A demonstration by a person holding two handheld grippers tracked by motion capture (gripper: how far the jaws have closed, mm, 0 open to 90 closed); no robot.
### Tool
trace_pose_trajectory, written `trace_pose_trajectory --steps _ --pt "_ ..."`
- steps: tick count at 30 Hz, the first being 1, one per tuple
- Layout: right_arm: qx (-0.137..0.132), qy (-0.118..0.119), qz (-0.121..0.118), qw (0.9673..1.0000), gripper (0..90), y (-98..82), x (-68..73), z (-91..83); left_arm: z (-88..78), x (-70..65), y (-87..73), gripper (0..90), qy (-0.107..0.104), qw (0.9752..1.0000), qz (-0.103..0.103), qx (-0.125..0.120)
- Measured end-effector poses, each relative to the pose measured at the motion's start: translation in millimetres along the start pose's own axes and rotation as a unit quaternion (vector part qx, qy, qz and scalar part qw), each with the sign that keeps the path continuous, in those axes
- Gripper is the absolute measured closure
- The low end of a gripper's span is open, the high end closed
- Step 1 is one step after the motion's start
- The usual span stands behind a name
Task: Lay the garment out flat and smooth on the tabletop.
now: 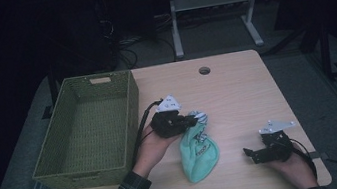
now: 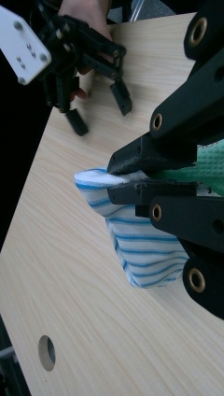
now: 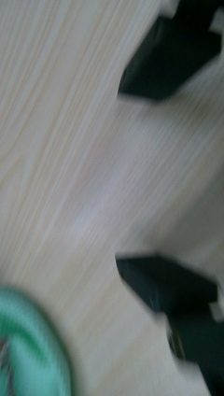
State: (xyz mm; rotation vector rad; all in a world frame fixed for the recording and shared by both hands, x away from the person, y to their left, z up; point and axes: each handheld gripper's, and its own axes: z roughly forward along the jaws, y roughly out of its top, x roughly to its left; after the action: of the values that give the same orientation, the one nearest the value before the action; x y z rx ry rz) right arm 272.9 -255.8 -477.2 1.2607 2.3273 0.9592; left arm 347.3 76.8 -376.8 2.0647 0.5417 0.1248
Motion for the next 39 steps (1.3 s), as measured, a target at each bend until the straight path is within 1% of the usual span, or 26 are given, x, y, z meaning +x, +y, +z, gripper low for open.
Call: trace_pose_trajectory --steps 1,3,4,8,9,11,12,16,20,21,26,30,36,39 --pt "-0.003 0.011 -0.001 0.9999 22.6 0.9 0.1 -1.6 -0.4 -0.1 -0.2 82.8 0.0 1.0 -0.001 0.001" --pt "-0.012 0.012 0.001 0.9999 23.4 4.1 0.5 -4.0 -1.2 0.0 -0.5 82.9 0.001 1.0 0.0 0.001" --pt "-0.018 0.013 0.0 0.9997 25.7 6.3 1.2 -5.0 -1.6 -0.1 -0.4 82.8 0.002 1.0 0.0 0.0" --pt "-0.045 0.03 -0.005 0.9985 32.7 18.5 7.3 -7.6 -2.2 -0.1 -0.4 82.8 0.002 1.0 0.001 -0.001" --pt "-0.049 0.033 -0.006 0.9982 33.3 21.3 9.3 -6.6 -2.3 -0.2 -0.5 82.8 0.002 1.0 0.001 -0.001" --pt "-0.05 0.04 -0.011 0.9979 38.6 27.1 14.6 -2.8 -2.6 0.0 -0.7 82.8 0.002 1.0 0.002 0.0" --pt "-0.049 0.045 -0.013 0.9977 39.2 30.2 17.5 -0.4 -2.8 0.1 -0.9 82.8 0.001 1.0 0.001 -0.001" --pt "-0.054 0.065 -0.032 0.9959 46.6 42.6 29.2 9.7 -3.1 0.1 -1.2 82.8 -0.001 1.0 0.002 -0.002" --pt "-0.051 0.089 -0.038 0.994 50.9 52.7 38.4 21.7 -2.5 -0.6 -1.5 82.8 -0.001 1.0 0.003 0.0" --pt "-0.048 0.092 -0.043 0.9937 51.5 54.9 40.5 25.3 -2.1 -0.7 -1.6 82.8 -0.001 1.0 0.004 0.0" --pt "-0.041 0.107 -0.056 0.9918 55.5 62.1 52.4 43.9 -1.4 -1.7 -2.1 82.8 -0.002 1.0 0.002 0.0" --pt "-0.033 0.111 -0.063 0.9912 59.8 63.2 58.1 51.8 -0.9 -2.0 -2.2 82.9 -0.003 1.0 0.007 0.001" --pt "-0.019 0.114 -0.074 0.9905 70.4 61.4 61.9 57.1 -1.4 -2.3 -2.1 82.9 -0.001 1.0 0.007 0.001" --pt "-0.017 0.115 -0.079 0.9902 77.7 61.0 62.9 56.9 -1.3 -2.7 -2.0 82.9 -0.001 1.0 0.007 0.002"
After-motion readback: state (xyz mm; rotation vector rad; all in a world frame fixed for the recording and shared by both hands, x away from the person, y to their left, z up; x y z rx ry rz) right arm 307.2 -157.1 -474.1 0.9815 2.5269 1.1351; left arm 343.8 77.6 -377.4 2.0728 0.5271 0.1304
